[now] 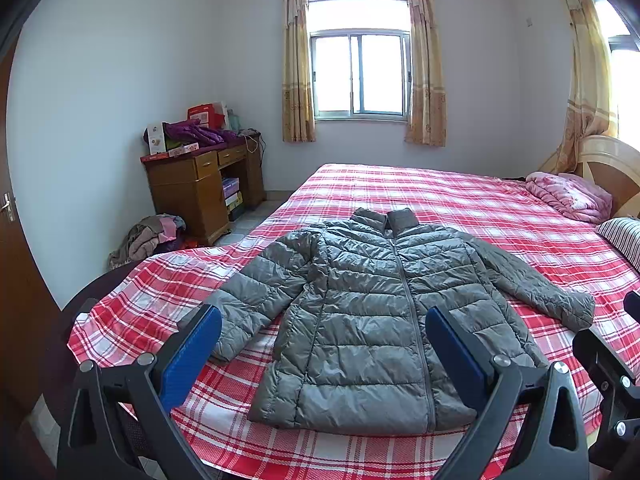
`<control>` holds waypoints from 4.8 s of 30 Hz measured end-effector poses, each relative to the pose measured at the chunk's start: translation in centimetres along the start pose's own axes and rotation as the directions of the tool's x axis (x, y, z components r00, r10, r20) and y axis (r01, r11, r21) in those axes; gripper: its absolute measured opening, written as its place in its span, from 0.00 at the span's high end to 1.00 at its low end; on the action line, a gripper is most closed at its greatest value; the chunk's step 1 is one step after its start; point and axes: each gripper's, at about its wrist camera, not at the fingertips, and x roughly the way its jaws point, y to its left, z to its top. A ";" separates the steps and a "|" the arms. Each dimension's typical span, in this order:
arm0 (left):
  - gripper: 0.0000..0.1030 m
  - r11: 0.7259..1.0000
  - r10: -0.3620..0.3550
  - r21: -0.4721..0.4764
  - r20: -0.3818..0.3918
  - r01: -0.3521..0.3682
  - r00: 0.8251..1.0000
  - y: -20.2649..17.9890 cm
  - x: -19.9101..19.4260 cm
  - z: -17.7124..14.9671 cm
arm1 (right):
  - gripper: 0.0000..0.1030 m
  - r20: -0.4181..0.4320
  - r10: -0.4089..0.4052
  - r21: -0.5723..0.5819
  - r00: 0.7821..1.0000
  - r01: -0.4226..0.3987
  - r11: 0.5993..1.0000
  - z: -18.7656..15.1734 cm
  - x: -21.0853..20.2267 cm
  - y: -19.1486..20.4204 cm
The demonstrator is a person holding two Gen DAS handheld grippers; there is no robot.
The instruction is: Fold large clothes
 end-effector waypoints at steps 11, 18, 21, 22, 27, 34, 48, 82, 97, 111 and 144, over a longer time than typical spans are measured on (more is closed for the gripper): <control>0.01 1.000 0.000 -0.001 0.001 0.000 1.000 0.0 -0.1 0.0 | 0.00 -0.003 0.004 0.000 1.000 -0.004 1.000 -0.2 0.0 0.2; 0.01 1.000 0.003 -0.003 0.004 -0.003 1.000 0.0 -0.1 0.0 | 0.00 -0.003 0.004 -0.001 1.000 -0.004 1.000 -0.2 0.0 0.4; 0.01 1.000 0.003 -0.004 0.003 -0.003 1.000 0.1 -0.1 0.0 | 0.00 -0.003 0.005 -0.001 1.000 -0.005 1.000 -0.2 0.0 0.4; 0.01 1.000 0.004 -0.004 0.004 -0.004 1.000 0.1 -0.1 -0.1 | 0.00 -0.004 0.006 -0.002 1.000 -0.006 1.000 -0.2 0.0 0.4; 0.01 1.000 0.004 -0.002 0.004 -0.004 1.000 0.0 -0.1 -0.1 | 0.00 -0.004 0.005 -0.002 1.000 -0.005 1.000 -0.2 0.0 0.4; 0.01 1.000 0.003 -0.002 -0.001 -0.003 1.000 0.0 0.1 -0.3 | 0.00 -0.009 0.012 0.001 1.000 -0.012 1.000 -0.3 0.2 0.5; 0.01 0.999 -0.033 0.039 -0.108 0.037 0.994 -0.6 4.4 -1.5 | 0.00 -0.062 0.068 0.041 0.996 -0.066 0.997 -1.4 3.0 -0.8; 0.01 0.979 0.151 0.176 -0.316 -0.098 0.937 -2.0 34.0 -0.7 | 0.69 -0.443 -0.165 0.561 0.881 0.416 0.716 -11.1 20.6 -37.8; 0.01 0.981 0.187 0.100 -0.307 -0.164 0.933 2.5 34.6 1.4 | 0.83 -0.309 -0.228 0.398 0.923 0.343 0.851 -2.1 20.9 -33.1; 0.01 0.971 0.239 0.091 -0.293 -0.222 0.926 6.2 35.6 1.4 | 0.83 -0.210 -0.124 0.097 0.970 0.147 0.984 5.7 26.9 -18.1; 0.01 0.953 0.303 0.087 -0.333 -0.290 0.893 10.9 39.2 0.1 | 0.37 -0.395 0.085 -0.149 0.915 -0.155 0.977 -1.7 39.7 5.3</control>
